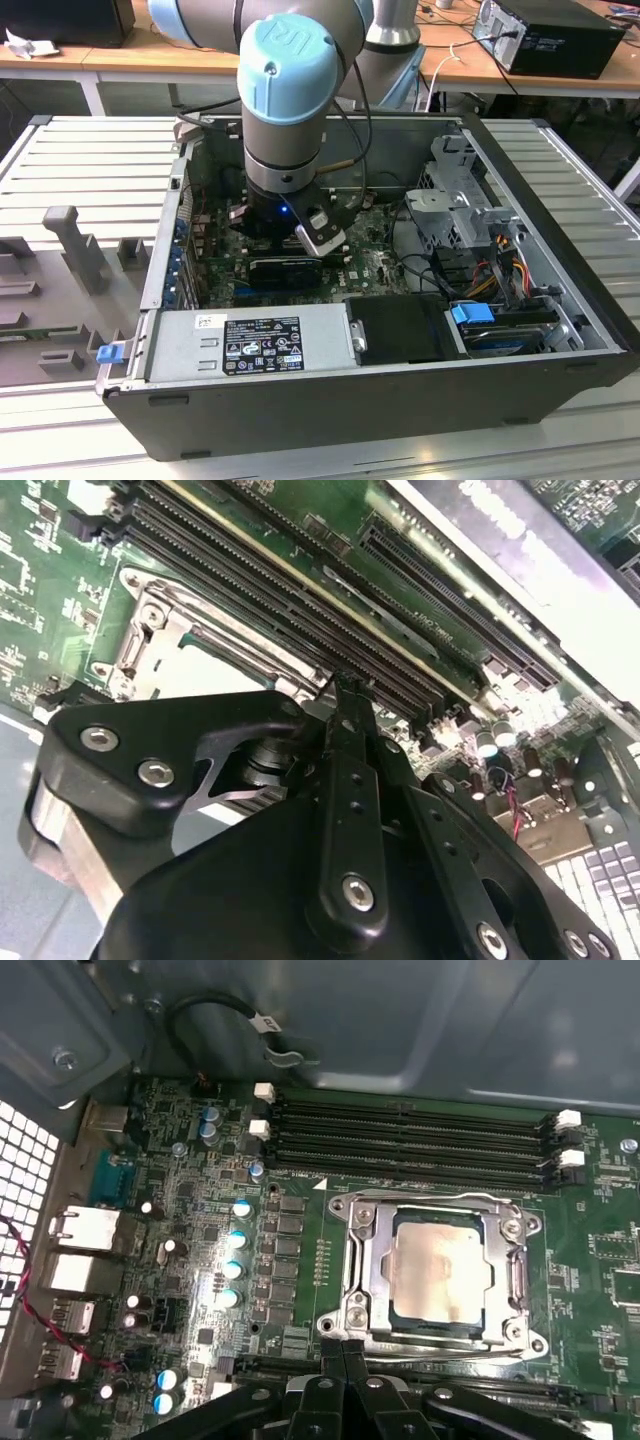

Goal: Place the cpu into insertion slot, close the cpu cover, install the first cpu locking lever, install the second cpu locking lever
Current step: 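Install the second cpu locking lever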

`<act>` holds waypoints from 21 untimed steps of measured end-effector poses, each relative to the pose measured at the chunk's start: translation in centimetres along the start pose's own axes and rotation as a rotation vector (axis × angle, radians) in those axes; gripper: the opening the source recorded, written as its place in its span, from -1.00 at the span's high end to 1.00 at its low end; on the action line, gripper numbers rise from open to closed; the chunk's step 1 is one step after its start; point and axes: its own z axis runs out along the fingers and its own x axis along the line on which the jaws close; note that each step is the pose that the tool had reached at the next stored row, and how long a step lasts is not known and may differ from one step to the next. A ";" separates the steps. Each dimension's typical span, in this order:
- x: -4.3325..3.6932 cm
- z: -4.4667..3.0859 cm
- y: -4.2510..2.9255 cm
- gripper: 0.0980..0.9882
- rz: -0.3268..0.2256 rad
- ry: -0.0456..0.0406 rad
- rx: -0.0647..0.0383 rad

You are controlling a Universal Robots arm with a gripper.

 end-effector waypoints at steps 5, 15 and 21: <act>0.01 0.34 -0.10 0.98 -0.002 -0.0016 -0.021; 0.25 1.06 -0.18 0.98 -0.004 -0.0041 -0.055; 0.59 -0.36 0.28 0.98 -0.006 -0.0041 -0.062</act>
